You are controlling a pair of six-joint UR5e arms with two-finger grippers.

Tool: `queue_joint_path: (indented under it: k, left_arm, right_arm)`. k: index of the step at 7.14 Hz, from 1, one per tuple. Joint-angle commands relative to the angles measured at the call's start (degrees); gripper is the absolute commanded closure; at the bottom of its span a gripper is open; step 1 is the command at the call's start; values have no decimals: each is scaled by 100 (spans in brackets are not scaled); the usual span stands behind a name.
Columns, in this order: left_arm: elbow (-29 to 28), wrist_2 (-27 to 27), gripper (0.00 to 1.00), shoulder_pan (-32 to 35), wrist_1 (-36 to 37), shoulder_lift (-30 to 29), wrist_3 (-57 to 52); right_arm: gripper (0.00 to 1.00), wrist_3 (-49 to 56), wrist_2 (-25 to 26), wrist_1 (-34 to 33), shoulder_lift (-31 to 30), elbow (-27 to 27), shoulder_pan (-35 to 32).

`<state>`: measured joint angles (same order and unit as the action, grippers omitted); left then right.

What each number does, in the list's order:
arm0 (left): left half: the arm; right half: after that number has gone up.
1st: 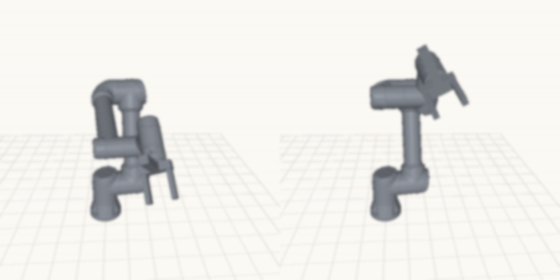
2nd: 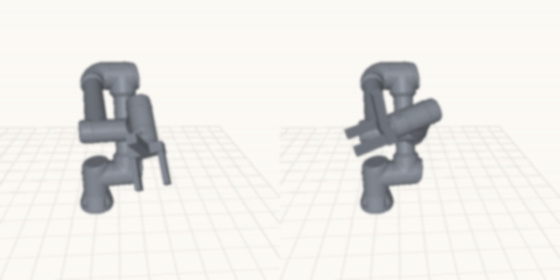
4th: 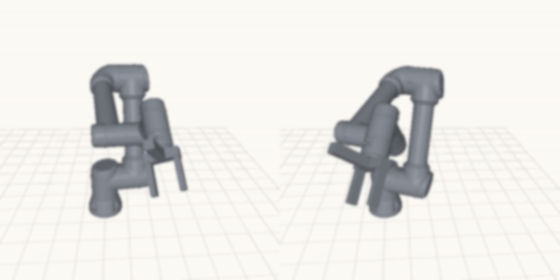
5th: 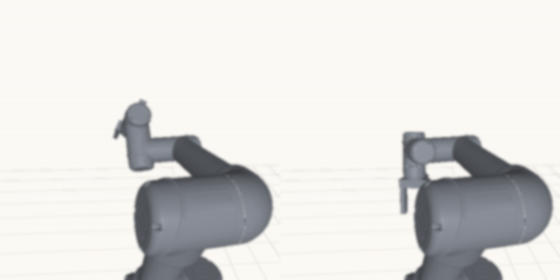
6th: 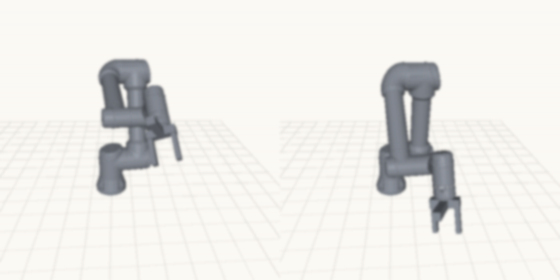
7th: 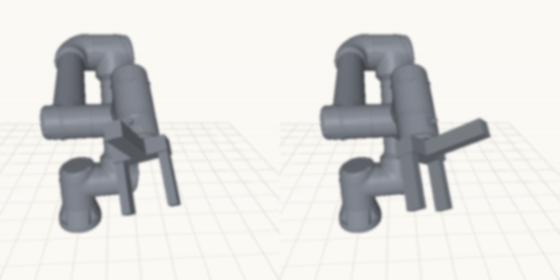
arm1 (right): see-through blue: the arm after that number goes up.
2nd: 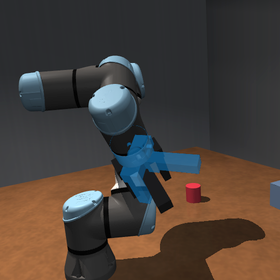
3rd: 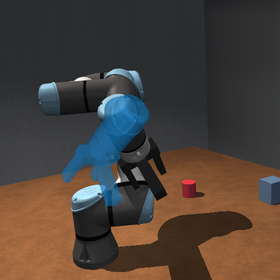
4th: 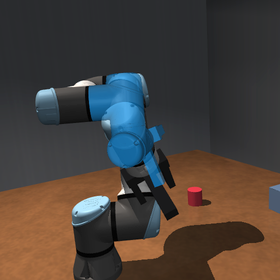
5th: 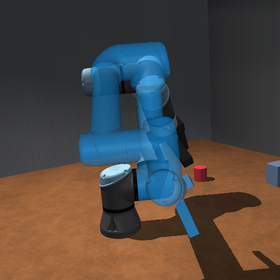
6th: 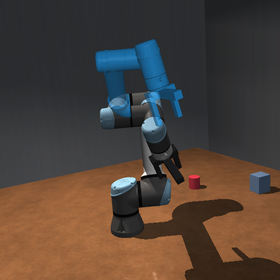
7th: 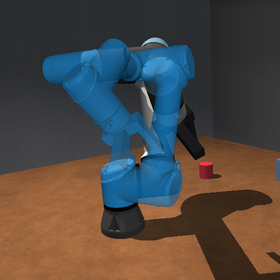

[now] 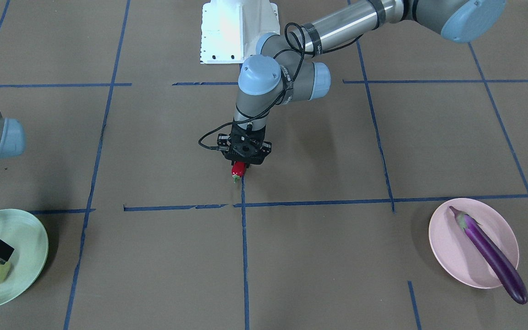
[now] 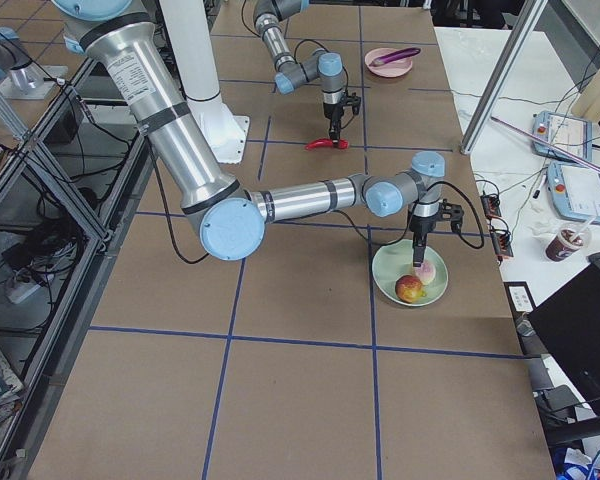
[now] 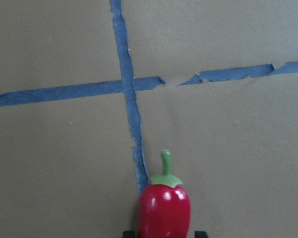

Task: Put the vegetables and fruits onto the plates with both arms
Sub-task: 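Grasp the red chili with the left gripper while the right carries the peach, then lower the chili onto the pink plate while the right gripper releases the peach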

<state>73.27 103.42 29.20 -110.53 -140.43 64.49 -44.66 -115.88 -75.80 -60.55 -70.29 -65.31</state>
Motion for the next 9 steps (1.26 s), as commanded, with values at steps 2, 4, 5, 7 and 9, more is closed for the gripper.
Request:
queue_joint_path:
  k: [2,4,5,7,9]
  left_arm:
    - [370,-15,100,847,40,391,395]
    - [986,38,100,1768,-21,1689,521]
    - [875,47,100,2095,40,1790,69]
    - [-78,796,100,3042,-3,1783,-978]
    - [-758,838,98,3372,-56,1730,-1605]
  right_arm:
    - [0,-52,-398,-285,-254,-747,-25]
    - [0,-61,-1013,-287,-772,-1694,-25]
    - [0,-200,-1207,-295,-1061,-2212,-25]
    - [0,-1337,-1288,-269,-1388,-3005,306]
    - [0,-2324,-1209,-216,-1434,-3402,834]
